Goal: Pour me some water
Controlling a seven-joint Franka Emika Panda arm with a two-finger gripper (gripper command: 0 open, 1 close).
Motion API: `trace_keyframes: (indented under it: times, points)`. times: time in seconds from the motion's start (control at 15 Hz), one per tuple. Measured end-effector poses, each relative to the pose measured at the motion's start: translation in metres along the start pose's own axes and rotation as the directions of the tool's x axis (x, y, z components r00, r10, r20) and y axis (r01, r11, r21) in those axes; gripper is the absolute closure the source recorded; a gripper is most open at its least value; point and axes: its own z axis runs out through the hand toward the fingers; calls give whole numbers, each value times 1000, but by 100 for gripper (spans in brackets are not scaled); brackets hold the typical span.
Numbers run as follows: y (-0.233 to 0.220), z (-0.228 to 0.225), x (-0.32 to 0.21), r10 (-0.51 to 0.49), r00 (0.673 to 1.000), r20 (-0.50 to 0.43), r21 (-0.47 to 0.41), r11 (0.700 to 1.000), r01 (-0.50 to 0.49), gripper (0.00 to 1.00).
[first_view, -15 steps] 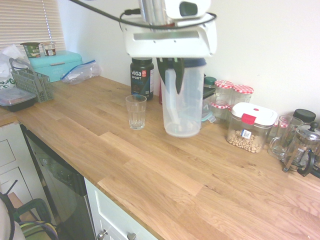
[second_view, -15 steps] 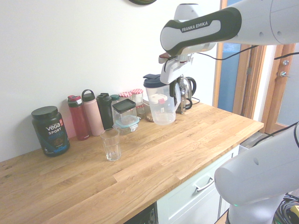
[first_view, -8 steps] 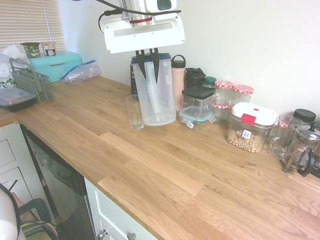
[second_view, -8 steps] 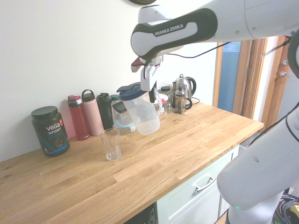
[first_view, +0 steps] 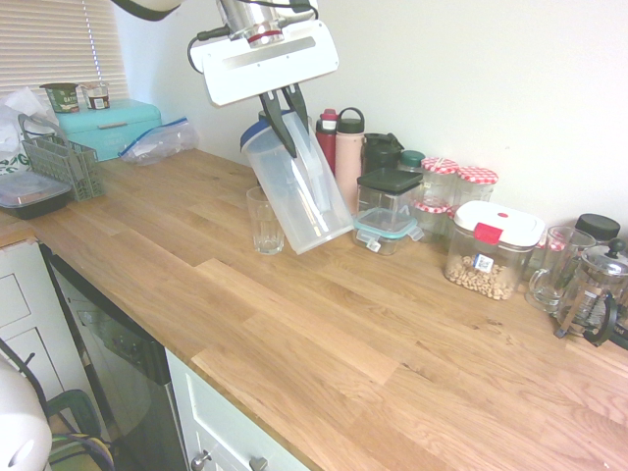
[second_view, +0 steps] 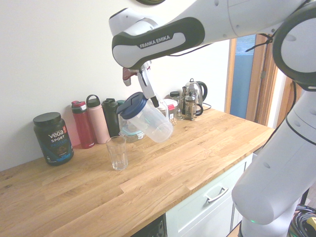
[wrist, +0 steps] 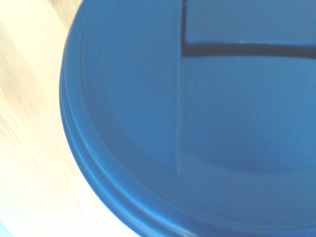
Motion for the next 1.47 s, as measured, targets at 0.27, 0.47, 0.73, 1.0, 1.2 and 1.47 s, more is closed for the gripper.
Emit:
trace_keyframes:
  times: [0.27, 0.47, 0.73, 1.0, 1.2, 1.47]
  points:
    - [-21, 21, 22, -109, 992, 56, -139, 984, 116, 100]
    - [-37, 28, 34, -137, 988, 68, -179, 973, 148, 100]
    - [-53, 33, 50, -148, 985, 86, -235, 958, 165, 100]
    - [-57, 39, 62, -151, 983, 105, -269, 947, 174, 100]
    - [-68, 39, 68, -151, 983, 105, -287, 942, 175, 100]
    - [-65, 28, 71, -111, 990, 91, -295, 946, 133, 100]
